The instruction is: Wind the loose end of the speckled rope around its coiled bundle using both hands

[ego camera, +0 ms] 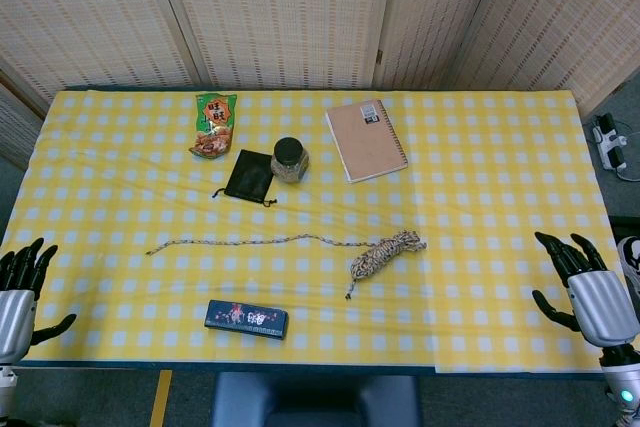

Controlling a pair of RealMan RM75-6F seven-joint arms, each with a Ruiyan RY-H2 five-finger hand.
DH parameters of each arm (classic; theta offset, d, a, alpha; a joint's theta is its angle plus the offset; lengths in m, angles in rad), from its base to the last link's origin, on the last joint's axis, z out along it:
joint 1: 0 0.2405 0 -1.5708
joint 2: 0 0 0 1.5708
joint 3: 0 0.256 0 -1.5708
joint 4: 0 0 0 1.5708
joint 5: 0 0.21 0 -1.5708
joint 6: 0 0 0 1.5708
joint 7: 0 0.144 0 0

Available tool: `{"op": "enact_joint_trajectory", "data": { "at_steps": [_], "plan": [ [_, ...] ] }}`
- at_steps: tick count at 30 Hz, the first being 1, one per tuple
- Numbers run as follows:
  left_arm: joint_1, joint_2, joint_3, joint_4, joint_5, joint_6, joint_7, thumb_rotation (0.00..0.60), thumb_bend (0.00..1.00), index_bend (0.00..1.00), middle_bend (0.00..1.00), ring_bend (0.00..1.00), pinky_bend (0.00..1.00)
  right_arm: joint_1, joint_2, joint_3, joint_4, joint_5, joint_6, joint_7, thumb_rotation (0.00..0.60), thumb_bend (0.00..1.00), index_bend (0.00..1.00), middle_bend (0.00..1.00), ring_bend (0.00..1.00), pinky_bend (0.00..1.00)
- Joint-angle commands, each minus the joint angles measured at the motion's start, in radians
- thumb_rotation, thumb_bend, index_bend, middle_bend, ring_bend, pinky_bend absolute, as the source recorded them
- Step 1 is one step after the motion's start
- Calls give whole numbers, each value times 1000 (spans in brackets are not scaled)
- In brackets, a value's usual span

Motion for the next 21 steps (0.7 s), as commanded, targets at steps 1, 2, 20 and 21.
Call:
{"op": "enact_joint_trajectory", "data": {
  "at_steps": [1,2,20,21],
  "plan": [
    [-1,0,-2,0,-1,-5,1,600,135,26,36,37,0,1,-1,3,-2,-1,-6,-2,600,367,88,178,225,100],
    [-1,0,-2,0,-2,-7,2,600,135,26,36,37,0,2,-1,3,-3,-2,-8,-4,600,367,88,178,224,100],
    [-15,6,-17,-29,2,-29,14,600,135,27,36,37,0,236,-34,82,-92,30,-357,-175,600,367,125,183,224,100],
    [-15,8,-18,-31,1,-31,15,600,135,26,36,37,0,258,-44,88,-91,39,-391,-188,600,367,125,184,224,100]
  ]
}}
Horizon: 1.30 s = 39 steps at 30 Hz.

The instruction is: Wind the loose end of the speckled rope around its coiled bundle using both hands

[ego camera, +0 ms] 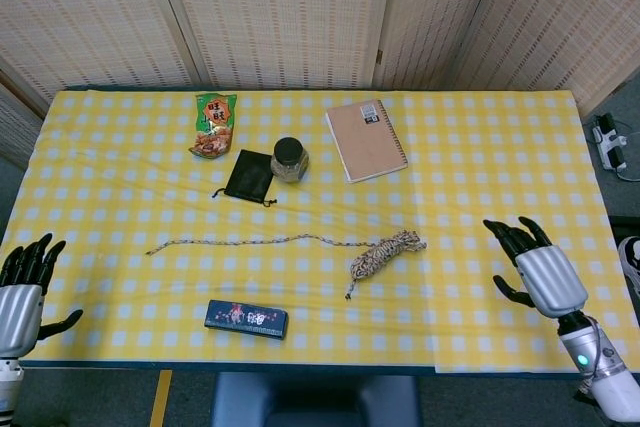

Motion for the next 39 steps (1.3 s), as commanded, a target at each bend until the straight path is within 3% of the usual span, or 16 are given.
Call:
{"op": "enact_joint_trajectory", "data": {
  "at_steps": [1,10,15,25,39],
  "plan": [
    [0,5,-1,-7,-4,-4,3,600,135,26,36,37,0,121,-46,39,-21,48,-174,-82,600,367,125,183,223,100],
    [7,14,-7,-18,-37,-14,6,600,135,28,36,37,0,304,-178,95,59,165,-423,-223,600,367,35,109,167,100],
    [10,12,-8,-14,-52,-22,5,600,135,38,36,37,0,373,-264,97,132,208,-498,-306,600,367,96,145,175,100],
    [15,7,-10,-2,-65,-28,-2,600,135,38,36,37,0,410,-359,72,224,210,-498,-326,600,367,222,234,251,108],
    [17,-3,-12,25,-71,-37,-26,600,135,43,36,37,0,433,-412,59,284,203,-471,-304,600,367,409,361,364,271]
  ]
}}
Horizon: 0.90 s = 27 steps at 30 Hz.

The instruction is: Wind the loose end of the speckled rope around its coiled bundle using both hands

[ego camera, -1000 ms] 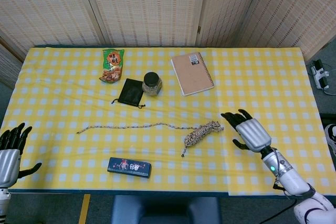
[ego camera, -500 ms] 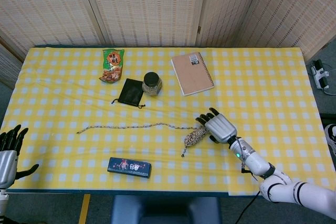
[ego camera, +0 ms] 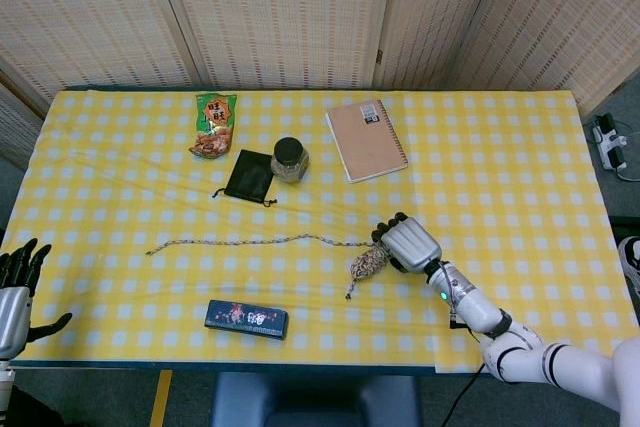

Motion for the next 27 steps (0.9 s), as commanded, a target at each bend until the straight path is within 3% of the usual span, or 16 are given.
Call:
{"op": "enact_joint_trajectory", "data": {
  "at_steps": [1,5,10,14,21,27],
  "plan": [
    [0,-3,0,6,-3,-4,-3,600,135,43,36,37,0,5,-7,-2,9,2,-3,1,600,367,423,369,370,280],
    [-3,-7,-2,13,-4,-10,-8,600,135,43,36,37,0,16,-24,-3,28,7,-6,-5,600,367,477,402,402,323],
    [-19,-3,-11,19,18,-10,-9,600,135,65,38,42,0,23,-34,0,43,3,7,5,600,368,615,494,494,424],
    [-57,-3,-30,37,52,-22,-20,600,135,115,92,93,10,34,-28,2,44,2,3,15,600,373,691,550,568,475],
    [-175,-49,-77,97,86,-110,-39,600,151,296,339,361,264,58,-4,16,20,22,-21,24,600,391,737,576,596,484],
    [-301,-104,-115,165,49,-266,-26,600,152,368,502,516,521,83,11,28,-1,34,-48,53,600,390,758,586,604,485]
  ]
}}
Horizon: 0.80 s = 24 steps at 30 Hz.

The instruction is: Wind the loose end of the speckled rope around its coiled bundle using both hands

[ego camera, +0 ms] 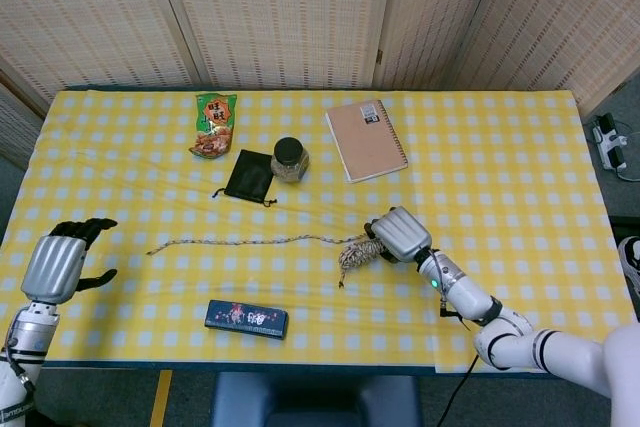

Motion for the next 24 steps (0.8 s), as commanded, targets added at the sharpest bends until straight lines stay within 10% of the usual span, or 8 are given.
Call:
{"op": "enact_joint_trajectory", "data": {
  "at_steps": [1,13,24],
  "plan": [
    [-90,-43,-29,48,-34,-113,20,600,153,370,519,533,545,10,8,6,-11,4,-10,19,600,390,759,586,604,485],
    [-235,-157,-70,120,-215,-323,136,600,186,433,792,742,769,33,23,6,-5,3,-27,94,600,391,779,600,609,485],
    [-289,-223,-66,173,-334,-401,196,600,313,475,841,783,791,48,10,1,19,-2,-35,139,600,390,789,608,616,485]
  ]
}}
